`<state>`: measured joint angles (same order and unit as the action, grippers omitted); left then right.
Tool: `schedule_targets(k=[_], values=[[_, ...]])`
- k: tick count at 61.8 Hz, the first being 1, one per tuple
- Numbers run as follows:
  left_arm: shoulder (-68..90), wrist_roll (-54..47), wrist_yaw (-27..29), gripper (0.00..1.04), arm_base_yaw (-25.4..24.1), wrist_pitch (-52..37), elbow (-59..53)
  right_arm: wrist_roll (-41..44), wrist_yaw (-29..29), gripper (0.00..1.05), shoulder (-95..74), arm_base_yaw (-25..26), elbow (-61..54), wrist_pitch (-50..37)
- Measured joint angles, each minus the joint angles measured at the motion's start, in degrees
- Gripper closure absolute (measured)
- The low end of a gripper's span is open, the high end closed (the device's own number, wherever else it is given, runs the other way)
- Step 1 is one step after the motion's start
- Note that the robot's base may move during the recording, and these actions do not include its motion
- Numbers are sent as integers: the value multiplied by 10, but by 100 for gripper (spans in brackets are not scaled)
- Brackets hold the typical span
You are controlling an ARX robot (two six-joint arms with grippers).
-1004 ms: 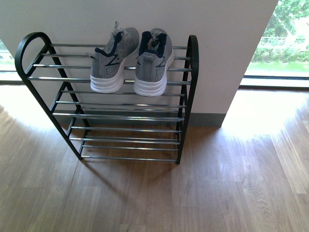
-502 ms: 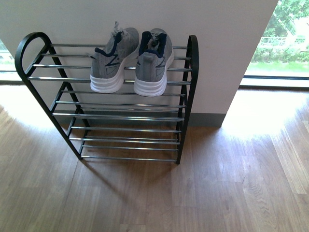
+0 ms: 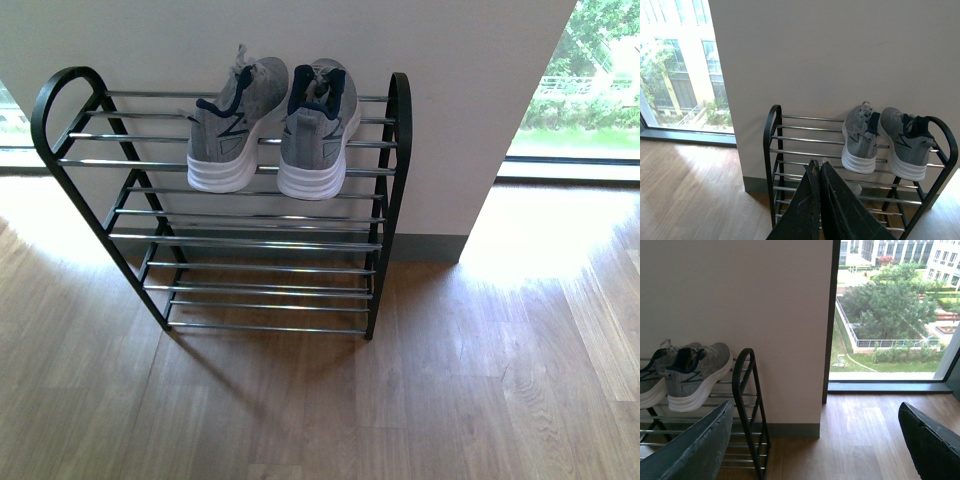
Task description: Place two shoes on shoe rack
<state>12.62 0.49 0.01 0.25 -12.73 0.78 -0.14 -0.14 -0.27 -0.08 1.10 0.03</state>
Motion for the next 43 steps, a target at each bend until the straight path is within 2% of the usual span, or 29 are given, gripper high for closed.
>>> schedule_targets(k=[11, 18, 35, 43], values=[[-28, 0, 0, 104, 0, 28, 0, 0, 0, 9, 0, 0, 0, 0], [-104, 0, 0, 104, 0, 121, 0, 0, 0, 9, 0, 0, 0, 0], [-117, 0, 0, 103, -1, 127, 0, 0, 0, 9, 0, 0, 0, 0], [-117, 0, 0, 83, -1, 127, 0, 0, 0, 9, 0, 0, 0, 0]])
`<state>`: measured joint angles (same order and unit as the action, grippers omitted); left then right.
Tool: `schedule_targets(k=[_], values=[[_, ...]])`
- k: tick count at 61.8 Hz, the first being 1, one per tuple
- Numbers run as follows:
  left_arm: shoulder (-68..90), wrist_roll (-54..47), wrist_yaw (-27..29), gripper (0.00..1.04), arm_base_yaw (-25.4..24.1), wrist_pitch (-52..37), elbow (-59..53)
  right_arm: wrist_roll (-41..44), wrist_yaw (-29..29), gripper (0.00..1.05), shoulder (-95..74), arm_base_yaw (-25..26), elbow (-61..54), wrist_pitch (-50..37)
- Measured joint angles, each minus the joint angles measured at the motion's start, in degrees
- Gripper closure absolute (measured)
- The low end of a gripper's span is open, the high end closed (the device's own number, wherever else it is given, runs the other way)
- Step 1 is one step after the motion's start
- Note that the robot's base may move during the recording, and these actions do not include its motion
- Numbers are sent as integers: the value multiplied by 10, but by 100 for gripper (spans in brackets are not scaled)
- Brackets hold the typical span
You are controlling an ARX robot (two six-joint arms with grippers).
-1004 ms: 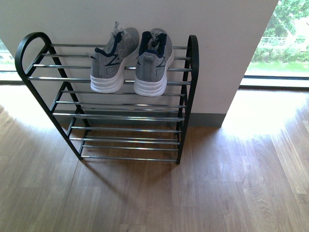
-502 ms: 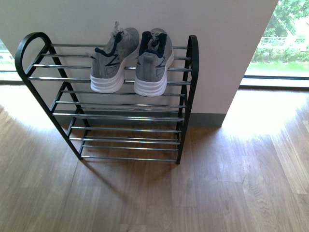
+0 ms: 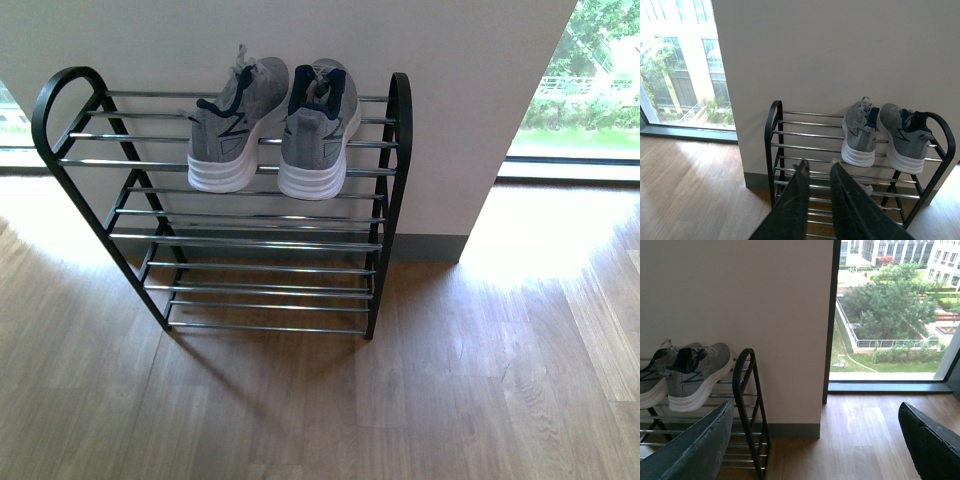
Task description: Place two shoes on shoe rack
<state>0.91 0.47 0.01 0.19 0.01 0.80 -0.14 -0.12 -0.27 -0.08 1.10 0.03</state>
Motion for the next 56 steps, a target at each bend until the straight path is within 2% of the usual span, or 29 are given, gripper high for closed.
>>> schedule_targets(k=[5, 14, 16, 25, 56], values=[[0, 0, 0, 67, 0, 0, 0, 0, 2, 9, 0, 0, 0, 0], [0, 0, 0, 44, 0, 0, 0, 0, 0, 9, 0, 0, 0, 0], [0, 0, 0, 35, 0, 0, 0, 0, 0, 9, 0, 0, 0, 0], [0, 0, 0, 9, 0, 0, 0, 0, 0, 9, 0, 0, 0, 0], [0, -1, 0, 9, 0, 0, 0, 0, 0, 9, 0, 0, 0, 0]])
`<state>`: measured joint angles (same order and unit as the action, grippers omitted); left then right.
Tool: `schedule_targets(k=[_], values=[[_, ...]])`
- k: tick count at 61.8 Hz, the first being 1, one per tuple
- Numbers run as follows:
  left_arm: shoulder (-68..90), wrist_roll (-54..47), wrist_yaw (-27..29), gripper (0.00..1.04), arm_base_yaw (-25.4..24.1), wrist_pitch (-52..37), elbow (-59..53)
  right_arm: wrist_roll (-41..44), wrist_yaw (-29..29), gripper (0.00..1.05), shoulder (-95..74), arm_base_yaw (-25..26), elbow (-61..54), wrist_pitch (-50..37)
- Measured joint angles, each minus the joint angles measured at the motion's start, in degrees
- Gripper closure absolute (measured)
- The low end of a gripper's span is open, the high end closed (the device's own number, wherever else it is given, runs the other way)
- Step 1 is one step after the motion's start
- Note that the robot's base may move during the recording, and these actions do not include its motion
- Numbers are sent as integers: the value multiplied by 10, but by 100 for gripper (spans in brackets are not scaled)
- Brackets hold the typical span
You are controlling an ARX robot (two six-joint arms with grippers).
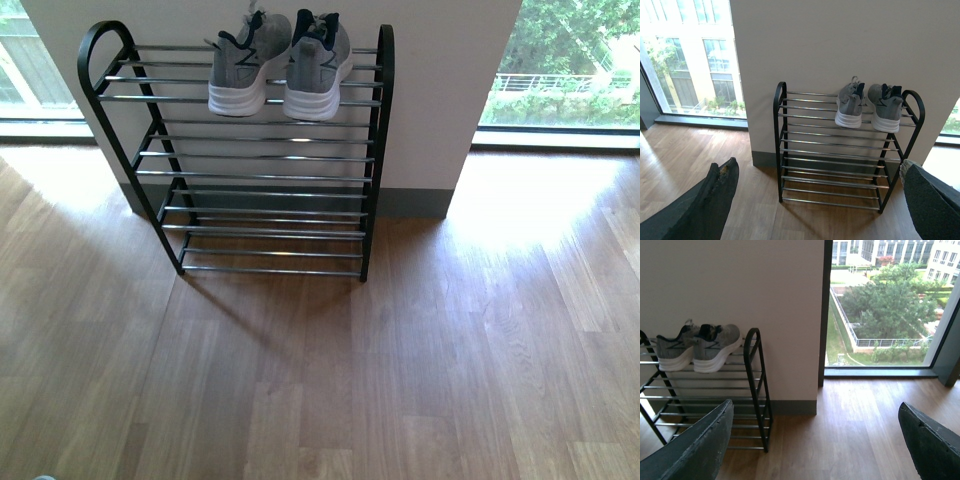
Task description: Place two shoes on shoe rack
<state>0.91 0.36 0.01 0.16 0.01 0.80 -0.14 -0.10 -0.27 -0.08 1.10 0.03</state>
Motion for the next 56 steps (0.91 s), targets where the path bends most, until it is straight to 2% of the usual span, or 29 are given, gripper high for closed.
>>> schedule_targets(k=[56], values=[[0, 0, 0, 9, 0, 0, 0, 0, -1, 9, 0, 0, 0, 0]])
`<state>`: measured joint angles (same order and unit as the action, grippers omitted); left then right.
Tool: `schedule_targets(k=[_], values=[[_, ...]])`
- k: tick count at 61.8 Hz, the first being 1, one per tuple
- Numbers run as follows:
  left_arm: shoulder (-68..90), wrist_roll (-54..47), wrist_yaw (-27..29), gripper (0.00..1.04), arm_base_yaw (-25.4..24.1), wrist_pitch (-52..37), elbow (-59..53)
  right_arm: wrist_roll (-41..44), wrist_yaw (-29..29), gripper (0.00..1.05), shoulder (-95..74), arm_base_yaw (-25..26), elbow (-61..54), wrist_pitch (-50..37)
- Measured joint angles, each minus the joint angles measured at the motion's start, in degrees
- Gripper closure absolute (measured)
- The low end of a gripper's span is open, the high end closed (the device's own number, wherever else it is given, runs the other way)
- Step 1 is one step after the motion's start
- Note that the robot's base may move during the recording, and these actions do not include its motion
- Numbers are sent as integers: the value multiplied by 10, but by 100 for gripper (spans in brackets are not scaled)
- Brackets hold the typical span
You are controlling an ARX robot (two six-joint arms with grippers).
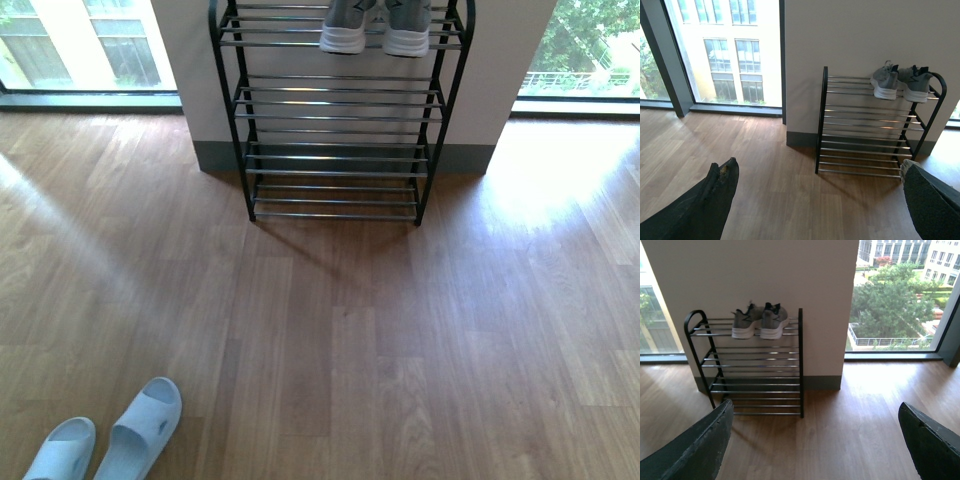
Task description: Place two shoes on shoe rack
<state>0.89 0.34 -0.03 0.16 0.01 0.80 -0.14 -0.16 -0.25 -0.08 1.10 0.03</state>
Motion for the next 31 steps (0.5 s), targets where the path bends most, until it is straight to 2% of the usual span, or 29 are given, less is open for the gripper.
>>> schedule_targets(k=[31], values=[[0, 0, 0, 9, 0, 0, 0, 0, 2, 9, 0, 0, 0, 0]])
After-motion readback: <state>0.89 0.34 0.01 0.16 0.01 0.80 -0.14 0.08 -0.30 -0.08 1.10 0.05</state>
